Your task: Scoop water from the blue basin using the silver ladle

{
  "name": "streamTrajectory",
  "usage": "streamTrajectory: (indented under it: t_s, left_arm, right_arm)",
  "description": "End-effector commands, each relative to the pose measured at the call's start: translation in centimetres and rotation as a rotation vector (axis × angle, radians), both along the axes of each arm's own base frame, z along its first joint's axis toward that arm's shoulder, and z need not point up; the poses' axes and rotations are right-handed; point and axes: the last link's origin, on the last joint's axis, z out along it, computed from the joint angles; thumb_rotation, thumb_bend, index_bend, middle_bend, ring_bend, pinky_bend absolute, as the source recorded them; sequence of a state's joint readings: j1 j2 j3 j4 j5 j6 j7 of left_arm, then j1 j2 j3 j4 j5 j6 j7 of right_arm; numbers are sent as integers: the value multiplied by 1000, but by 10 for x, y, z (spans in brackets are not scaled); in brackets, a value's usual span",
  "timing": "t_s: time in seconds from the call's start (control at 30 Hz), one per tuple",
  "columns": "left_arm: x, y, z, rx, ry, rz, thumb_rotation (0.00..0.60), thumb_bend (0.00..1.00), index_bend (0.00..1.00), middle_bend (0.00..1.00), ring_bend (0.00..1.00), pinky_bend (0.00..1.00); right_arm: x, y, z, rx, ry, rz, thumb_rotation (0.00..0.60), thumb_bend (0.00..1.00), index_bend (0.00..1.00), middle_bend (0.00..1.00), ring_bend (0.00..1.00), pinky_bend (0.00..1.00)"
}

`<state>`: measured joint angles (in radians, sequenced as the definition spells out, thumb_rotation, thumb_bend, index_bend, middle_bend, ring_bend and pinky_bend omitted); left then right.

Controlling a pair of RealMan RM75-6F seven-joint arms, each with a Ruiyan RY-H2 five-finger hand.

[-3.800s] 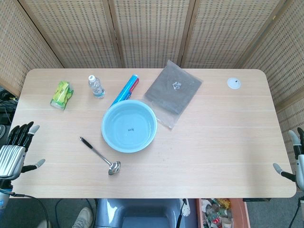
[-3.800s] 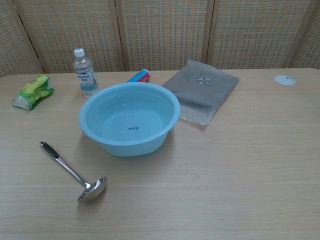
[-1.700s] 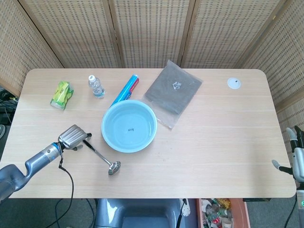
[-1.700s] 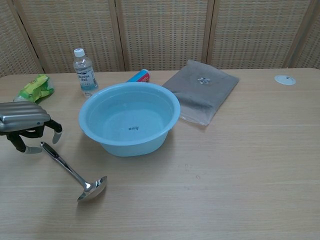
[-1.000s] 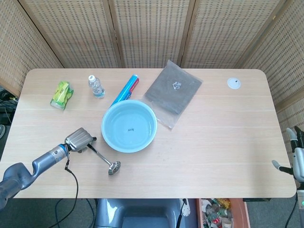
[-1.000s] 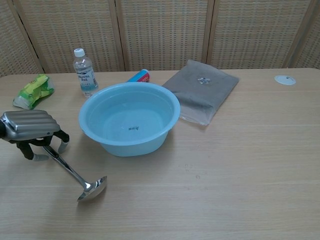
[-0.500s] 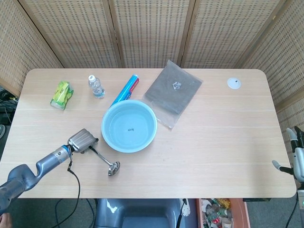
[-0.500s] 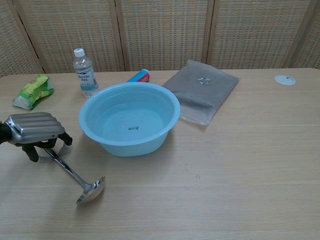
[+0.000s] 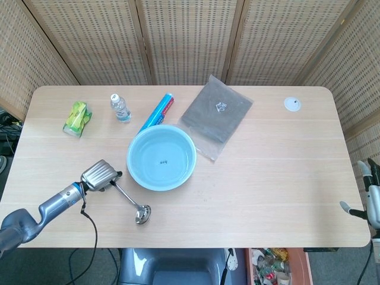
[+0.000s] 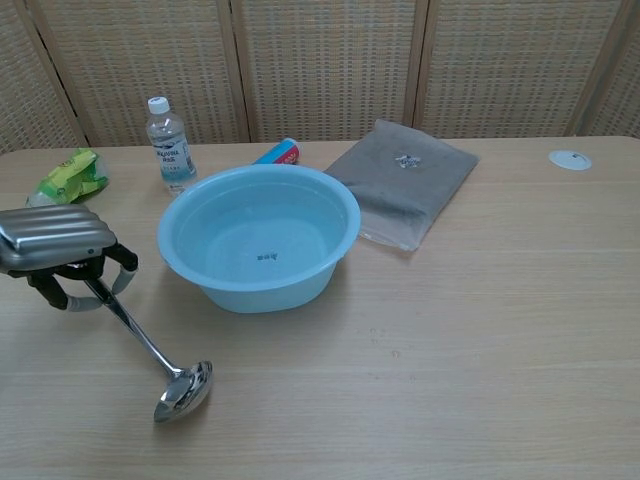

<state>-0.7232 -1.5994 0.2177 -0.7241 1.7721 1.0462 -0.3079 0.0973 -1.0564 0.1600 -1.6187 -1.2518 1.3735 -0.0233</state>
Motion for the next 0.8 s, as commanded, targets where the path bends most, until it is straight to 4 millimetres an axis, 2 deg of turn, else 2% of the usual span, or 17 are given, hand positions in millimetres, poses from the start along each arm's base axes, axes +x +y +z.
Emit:
streamTrajectory:
  t_s: [0.03,0.17,0.27,0.6,0.8]
  left_arm:
    - [1,-3,17,25,-43,-5,600,754,991,1000,1000,1000]
    - [8,-4,32,40,-87,-9,600,869,1000,1000,1000,1000]
    - [15,-5,40,36,-113,0,600,904,1000,1000,1000,1000]
    - [55,-8,59,-35,-187,38,600,919,1000,1000,1000,1000]
    - [87,8,77,-26,-245,47,600,921,1000,1000,1000,1000]
  right_arm:
    - [0,0,0,1,-2,1,600,0,0,0,0,0]
    - [0,0,0,5,-2,2,600,0,0,0,0,0]
    - [0,0,-1,6,-2,2,600,0,0,0,0,0]
    - [1,0,1,-1,-3,1,600,0,0,0,0,0]
    - [1,0,3,-4,-16,1,600,0,0,0,0,0]
